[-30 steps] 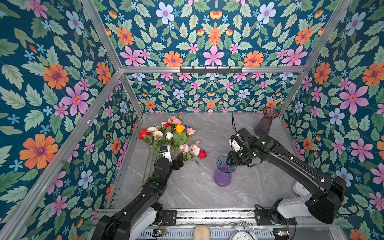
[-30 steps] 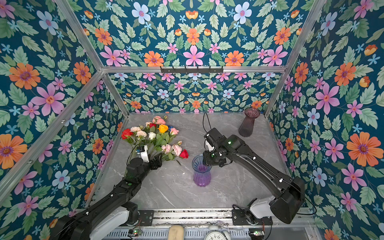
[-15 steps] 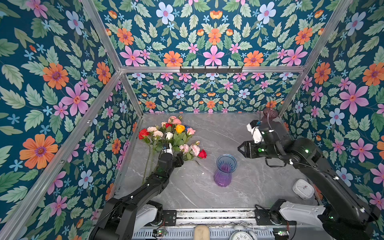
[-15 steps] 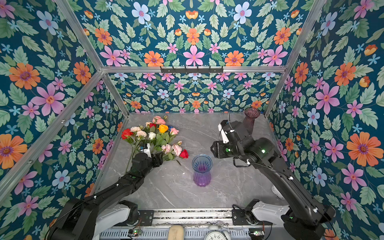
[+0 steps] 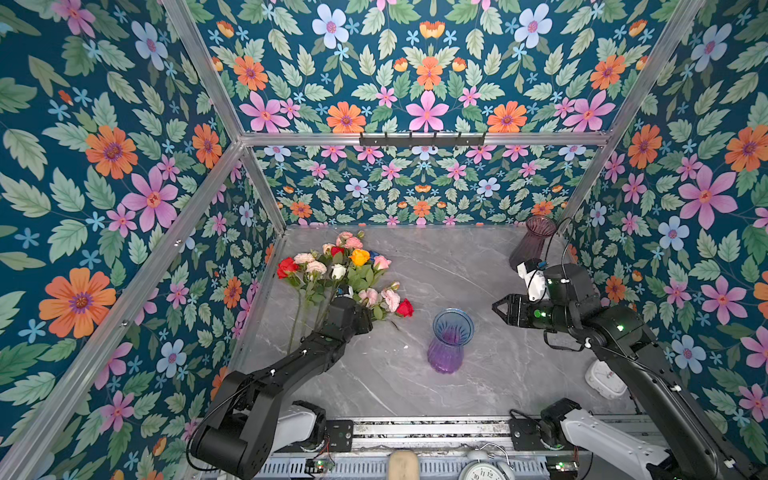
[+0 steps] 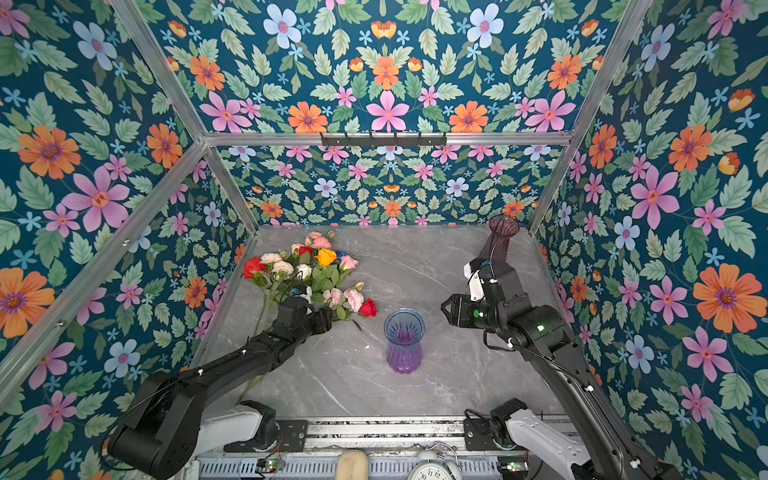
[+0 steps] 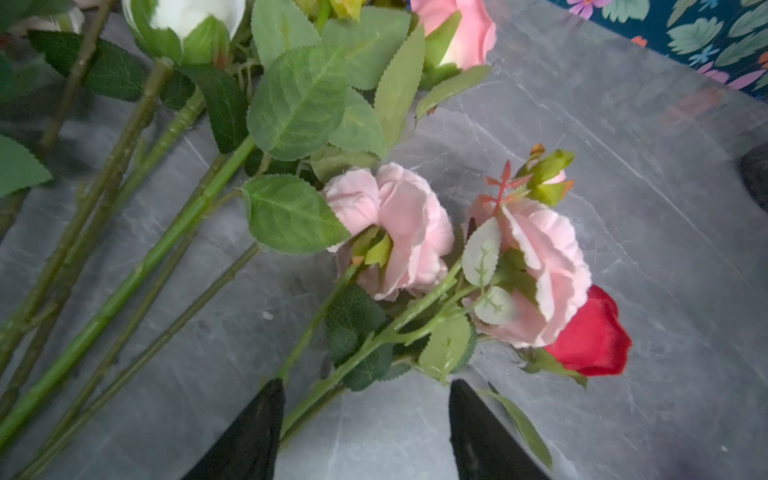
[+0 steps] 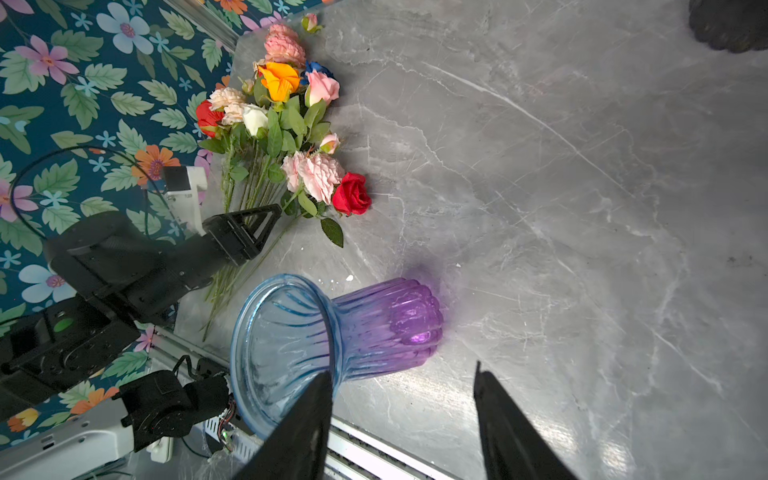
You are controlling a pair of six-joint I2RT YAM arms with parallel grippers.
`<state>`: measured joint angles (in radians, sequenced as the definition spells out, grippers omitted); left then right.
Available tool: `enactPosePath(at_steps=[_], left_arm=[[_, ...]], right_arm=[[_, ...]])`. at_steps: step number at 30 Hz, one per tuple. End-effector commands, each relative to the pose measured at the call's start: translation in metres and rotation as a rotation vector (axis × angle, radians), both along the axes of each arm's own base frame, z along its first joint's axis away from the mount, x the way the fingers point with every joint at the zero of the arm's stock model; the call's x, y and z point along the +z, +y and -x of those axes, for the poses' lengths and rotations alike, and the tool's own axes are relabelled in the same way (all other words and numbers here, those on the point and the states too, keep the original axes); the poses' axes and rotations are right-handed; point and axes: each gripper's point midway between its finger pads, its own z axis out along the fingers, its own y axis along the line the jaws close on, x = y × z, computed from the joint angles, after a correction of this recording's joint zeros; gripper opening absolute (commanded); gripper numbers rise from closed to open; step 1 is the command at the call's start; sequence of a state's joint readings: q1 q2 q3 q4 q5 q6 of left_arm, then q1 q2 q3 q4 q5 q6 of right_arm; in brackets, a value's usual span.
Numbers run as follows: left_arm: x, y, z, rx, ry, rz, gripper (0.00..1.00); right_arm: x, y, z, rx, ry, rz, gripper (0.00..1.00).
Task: Arrange the flowers into the vase
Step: 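Release the vase with the right gripper while the left gripper lowers over pink roses, then lower the left gripper onto the pink rose stems and close on them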
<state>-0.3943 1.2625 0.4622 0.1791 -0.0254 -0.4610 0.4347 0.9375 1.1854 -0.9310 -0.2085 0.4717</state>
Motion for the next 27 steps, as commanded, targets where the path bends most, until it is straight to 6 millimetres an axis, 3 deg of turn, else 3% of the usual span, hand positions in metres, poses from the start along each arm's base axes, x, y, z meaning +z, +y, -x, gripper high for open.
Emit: enactPosePath(at_steps=[1, 9, 16, 18, 22, 27], left_arm=[[-0.011, 0.0, 0.001, -0.02, 0.054, -0.042, 0.61], [-0.019, -0.004, -0.011, -0.053, 0.111, -0.117, 0.48], [-0.026, -0.014, -0.019, -0.096, 0.136, -0.141, 0.22], [-0.022, -0.019, -0.026, -0.116, 0.121, -0.144, 0.19], [-0.011, -0.032, -0.049, -0.147, 0.086, -0.145, 0.18], [-0.004, -0.061, -0.087, -0.184, 0.075, -0.076, 0.18]], right_arm=[[0.008, 0.009, -0.005, 0.015, -0.037, -0.054, 0.57], [0.003, 0.009, 0.0, 0.021, -0.031, -0.063, 0.57], [-0.002, 0.008, 0.002, 0.019, -0.026, -0.069, 0.57], [-0.003, 0.009, 0.002, 0.019, -0.024, -0.071, 0.57], [-0.005, 0.009, 0.002, 0.018, -0.023, -0.072, 0.57], [-0.009, 0.009, 0.002, 0.016, -0.018, -0.076, 0.57]])
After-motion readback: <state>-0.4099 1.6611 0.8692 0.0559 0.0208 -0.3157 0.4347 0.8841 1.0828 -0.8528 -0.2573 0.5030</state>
